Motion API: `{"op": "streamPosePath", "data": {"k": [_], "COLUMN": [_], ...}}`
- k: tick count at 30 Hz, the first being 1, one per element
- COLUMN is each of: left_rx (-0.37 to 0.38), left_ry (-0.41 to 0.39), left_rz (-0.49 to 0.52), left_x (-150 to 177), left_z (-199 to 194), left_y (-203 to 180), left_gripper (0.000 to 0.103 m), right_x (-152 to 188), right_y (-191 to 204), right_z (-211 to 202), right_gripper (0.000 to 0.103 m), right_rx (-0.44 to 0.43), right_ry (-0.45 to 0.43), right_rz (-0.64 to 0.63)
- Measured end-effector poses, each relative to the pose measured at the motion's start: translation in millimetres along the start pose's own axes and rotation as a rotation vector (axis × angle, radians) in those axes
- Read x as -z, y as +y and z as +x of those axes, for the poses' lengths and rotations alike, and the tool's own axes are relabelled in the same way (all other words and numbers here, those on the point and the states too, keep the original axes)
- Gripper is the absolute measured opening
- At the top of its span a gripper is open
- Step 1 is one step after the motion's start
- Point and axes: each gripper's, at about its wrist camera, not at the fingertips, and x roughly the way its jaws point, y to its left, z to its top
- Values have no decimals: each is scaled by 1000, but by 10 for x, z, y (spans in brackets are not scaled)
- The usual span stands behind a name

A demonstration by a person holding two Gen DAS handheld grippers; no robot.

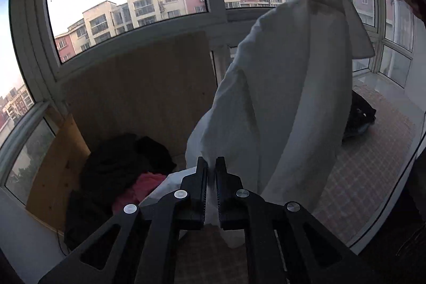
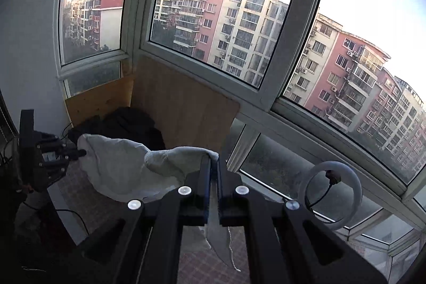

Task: Fold clothes
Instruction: 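Raise the shirt high with both grippers, shaking it out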

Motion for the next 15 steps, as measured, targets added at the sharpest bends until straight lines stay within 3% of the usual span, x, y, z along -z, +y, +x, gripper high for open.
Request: {"op": "streamPosePath", "data": {"k": [2, 5, 8, 12, 15], "left_rx": [79, 83, 58, 95, 61], "left_ry": [105, 212, 221, 178, 156], "left_rz": [68, 94, 74, 28, 22], "left_x": [512, 1009, 1158, 1180, 1202], "left_z": [371, 715, 738, 826, 926], "left_y": [-359, -613, -594, -670, -801], "left_gripper": [8, 8, 10, 34, 34], "right_x": [195, 469, 639, 624, 558], "right_y": [-58, -169, -227, -351, -405], "right_z": [374, 766, 915, 877, 917], "right_gripper": [4, 4, 4, 4, 4], "right_rx": [-15, -2, -2, 8, 12], "right_ry": [69, 153, 198, 194, 193], "right_rz": [38, 62, 76, 95, 91]}}
